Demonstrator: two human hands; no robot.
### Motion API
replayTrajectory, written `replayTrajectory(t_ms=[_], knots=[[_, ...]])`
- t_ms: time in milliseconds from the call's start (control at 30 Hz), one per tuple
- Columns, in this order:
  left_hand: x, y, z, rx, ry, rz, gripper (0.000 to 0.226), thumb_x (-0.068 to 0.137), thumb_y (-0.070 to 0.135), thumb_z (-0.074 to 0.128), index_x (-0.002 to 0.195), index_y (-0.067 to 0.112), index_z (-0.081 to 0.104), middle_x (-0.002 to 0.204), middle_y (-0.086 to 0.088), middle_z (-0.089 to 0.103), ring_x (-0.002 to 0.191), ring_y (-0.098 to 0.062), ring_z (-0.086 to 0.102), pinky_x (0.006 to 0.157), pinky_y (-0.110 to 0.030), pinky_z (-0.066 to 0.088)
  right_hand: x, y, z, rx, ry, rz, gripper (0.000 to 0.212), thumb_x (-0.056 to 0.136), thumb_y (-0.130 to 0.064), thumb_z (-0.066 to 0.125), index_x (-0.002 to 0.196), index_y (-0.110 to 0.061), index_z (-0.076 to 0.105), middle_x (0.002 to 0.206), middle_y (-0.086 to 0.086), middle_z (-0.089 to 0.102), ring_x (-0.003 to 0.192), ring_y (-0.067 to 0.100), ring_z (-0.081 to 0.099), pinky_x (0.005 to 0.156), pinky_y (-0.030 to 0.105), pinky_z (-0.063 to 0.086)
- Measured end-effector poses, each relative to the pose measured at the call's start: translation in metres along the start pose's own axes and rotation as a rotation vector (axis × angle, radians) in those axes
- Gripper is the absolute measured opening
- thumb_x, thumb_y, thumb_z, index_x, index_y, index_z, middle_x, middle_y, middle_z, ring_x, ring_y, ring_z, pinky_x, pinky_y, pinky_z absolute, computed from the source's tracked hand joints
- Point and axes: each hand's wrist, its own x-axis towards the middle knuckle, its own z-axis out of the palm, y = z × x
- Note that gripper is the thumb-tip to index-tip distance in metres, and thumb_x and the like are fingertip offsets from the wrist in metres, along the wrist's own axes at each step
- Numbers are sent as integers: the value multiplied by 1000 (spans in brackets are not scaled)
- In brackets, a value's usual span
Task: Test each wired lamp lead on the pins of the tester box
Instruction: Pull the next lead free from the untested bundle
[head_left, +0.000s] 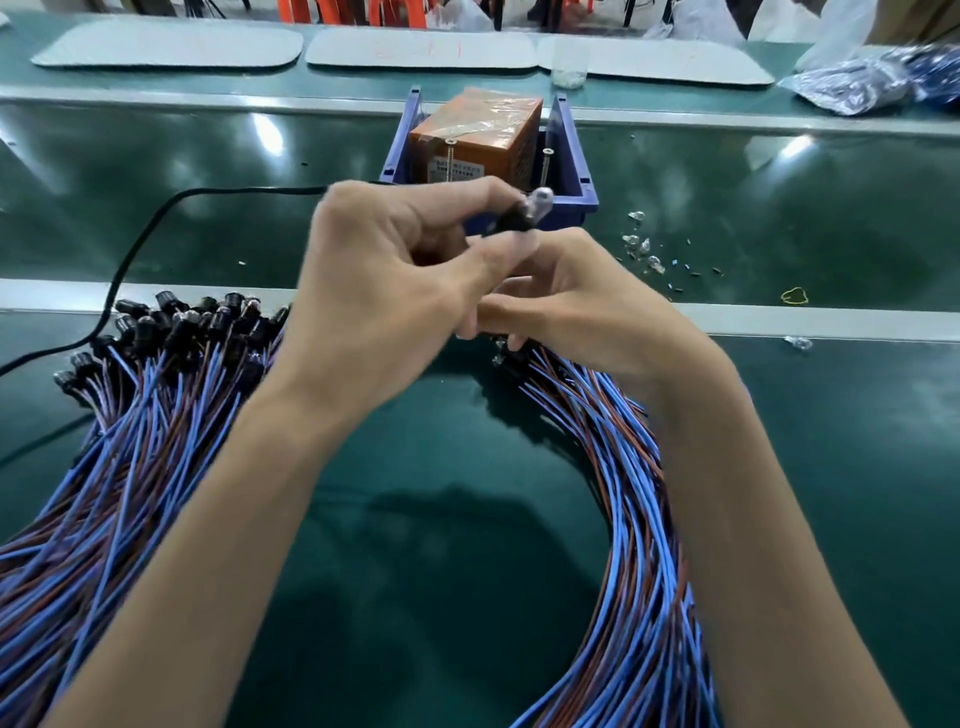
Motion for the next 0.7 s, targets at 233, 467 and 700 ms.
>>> replayTrajectory(t_ms=[233, 467, 700], knots=[[-3, 10, 17, -143, 80, -106, 18, 88, 16, 68, 106, 19, 70, 42, 12, 52, 36, 2, 42, 48, -6, 36, -2, -6, -2, 173, 9, -91, 47, 83, 3, 53, 49, -27, 64, 53, -14, 60, 56, -4, 54, 59, 12, 40], [-7, 19, 37, -518, 145, -509, 30, 95, 22, 51, 77, 16, 74, 41, 4, 51, 35, -7, 32, 34, -13, 24, 6, -11, 1, 362, 470, -48, 18, 98, -6, 50, 83, -9, 59, 73, -2, 70, 66, 9, 66, 66, 24, 56], [-4, 7, 39, -882, 123, -954, 41, 99, 31, 34, 112, -1, 56, 95, -9, 75, 30, -4, 24, 36, -13, 24, 3, -13, -13, 591, 798, -102, 19, 103, -12, 41, 88, -9, 52, 72, 5, 73, 73, 21, 73, 67, 28, 56]])
